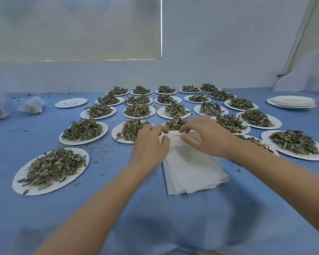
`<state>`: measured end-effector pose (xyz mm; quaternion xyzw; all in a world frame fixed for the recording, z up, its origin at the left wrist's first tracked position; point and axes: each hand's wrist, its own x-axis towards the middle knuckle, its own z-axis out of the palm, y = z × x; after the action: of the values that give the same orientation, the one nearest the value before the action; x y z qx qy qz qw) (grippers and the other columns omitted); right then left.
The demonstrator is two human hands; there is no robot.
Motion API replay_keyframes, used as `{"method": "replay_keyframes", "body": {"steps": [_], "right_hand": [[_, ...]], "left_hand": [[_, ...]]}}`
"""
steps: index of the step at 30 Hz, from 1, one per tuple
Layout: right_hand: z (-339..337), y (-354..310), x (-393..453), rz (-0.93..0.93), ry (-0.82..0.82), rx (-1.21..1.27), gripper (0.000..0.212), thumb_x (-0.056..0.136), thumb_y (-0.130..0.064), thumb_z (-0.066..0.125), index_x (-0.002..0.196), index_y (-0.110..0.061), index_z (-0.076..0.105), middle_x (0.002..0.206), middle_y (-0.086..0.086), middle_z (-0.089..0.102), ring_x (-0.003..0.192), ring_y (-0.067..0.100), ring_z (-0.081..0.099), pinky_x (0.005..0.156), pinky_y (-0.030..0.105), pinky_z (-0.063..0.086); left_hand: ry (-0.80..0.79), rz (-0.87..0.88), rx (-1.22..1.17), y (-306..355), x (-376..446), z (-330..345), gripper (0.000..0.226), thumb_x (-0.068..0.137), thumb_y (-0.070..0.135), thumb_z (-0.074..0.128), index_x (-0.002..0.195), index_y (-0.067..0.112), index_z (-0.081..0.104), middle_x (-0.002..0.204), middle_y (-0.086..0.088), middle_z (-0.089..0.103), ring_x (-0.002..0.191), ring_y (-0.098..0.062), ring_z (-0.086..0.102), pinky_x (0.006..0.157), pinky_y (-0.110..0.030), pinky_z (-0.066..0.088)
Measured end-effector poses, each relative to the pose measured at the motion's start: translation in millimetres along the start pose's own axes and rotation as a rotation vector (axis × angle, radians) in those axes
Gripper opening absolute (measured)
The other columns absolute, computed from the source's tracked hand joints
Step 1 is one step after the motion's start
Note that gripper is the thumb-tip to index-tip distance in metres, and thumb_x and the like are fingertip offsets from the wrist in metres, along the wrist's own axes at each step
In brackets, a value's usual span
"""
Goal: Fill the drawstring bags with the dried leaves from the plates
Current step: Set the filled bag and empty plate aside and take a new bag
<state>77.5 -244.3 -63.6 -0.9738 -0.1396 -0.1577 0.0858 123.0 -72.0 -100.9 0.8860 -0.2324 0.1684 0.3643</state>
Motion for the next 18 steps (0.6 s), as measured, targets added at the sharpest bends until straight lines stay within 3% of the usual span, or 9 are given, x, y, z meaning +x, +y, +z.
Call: {"method": "replay_keyframes", "body": {"steps": [4, 8, 11, 13, 15, 18], "right_hand": [[4.3, 7.3, -10.1, -0.075, -0.034, -0.054, 0.034, 0.088, -0.033, 0.057, 0.121, -0.021, 0.056, 0.119, -0.004, 0.054, 0.113, 0.014, 0.045, 0.097, 0.033, 0.036], [8.8, 5.9, -1.2, -0.135, 0.015, -0.194, 0.030, 0.086, -0.029, 0.064, 0.112, -0.016, 0.057, 0.106, 0.000, 0.058, 0.100, 0.019, 0.051, 0.084, 0.031, 0.040], [4.6, 1.8, 6.6, -0.052, 0.088, -0.070, 0.022, 0.089, -0.028, 0.062, 0.108, -0.017, 0.059, 0.099, 0.000, 0.064, 0.093, 0.018, 0.056, 0.075, 0.028, 0.040], [0.5, 4.7, 11.5, -0.043, 0.093, -0.029, 0.021, 0.090, -0.029, 0.060, 0.108, -0.017, 0.061, 0.100, 0.001, 0.067, 0.094, 0.018, 0.059, 0.078, 0.030, 0.043], [-5.0, 5.3, 13.8, -0.073, 0.077, -0.020, 0.020, 0.088, -0.029, 0.062, 0.104, -0.016, 0.064, 0.101, 0.002, 0.068, 0.097, 0.020, 0.061, 0.080, 0.034, 0.045], [-15.3, 5.6, 17.7, -0.165, 0.194, 0.009, 0.016, 0.081, -0.021, 0.071, 0.090, -0.009, 0.073, 0.108, 0.007, 0.067, 0.100, 0.024, 0.060, 0.080, 0.030, 0.043]], "left_hand": [[0.033, 0.065, -0.051, 3.5, -9.4, 1.7, 0.023, 0.083, 0.028, 0.059, 0.105, 0.029, 0.062, 0.107, 0.001, 0.048, 0.107, -0.017, 0.038, 0.088, -0.023, 0.028], [0.015, 0.129, 0.026, 4.1, -12.3, 4.7, 0.037, 0.071, 0.033, 0.071, 0.107, 0.031, 0.062, 0.109, 0.006, 0.041, 0.106, -0.013, 0.031, 0.086, -0.017, 0.025], [0.104, 0.173, 0.014, 4.0, -7.7, 3.5, 0.030, 0.075, 0.024, 0.073, 0.104, 0.024, 0.066, 0.109, -0.001, 0.049, 0.105, -0.019, 0.036, 0.081, -0.013, 0.022], [0.147, 0.177, -0.024, 4.7, -3.3, 0.5, 0.024, 0.080, 0.022, 0.070, 0.103, 0.019, 0.068, 0.106, -0.003, 0.054, 0.104, -0.021, 0.039, 0.081, -0.013, 0.022], [0.143, 0.144, -0.085, 5.8, 1.3, -2.7, 0.018, 0.085, 0.026, 0.066, 0.101, 0.018, 0.068, 0.104, 0.000, 0.056, 0.102, -0.017, 0.039, 0.078, -0.014, 0.022], [0.123, 0.102, -0.186, 7.6, 7.7, -7.0, 0.011, 0.088, 0.030, 0.061, 0.095, 0.024, 0.067, 0.096, 0.012, 0.057, 0.100, -0.013, 0.046, 0.079, -0.020, 0.032]]}}
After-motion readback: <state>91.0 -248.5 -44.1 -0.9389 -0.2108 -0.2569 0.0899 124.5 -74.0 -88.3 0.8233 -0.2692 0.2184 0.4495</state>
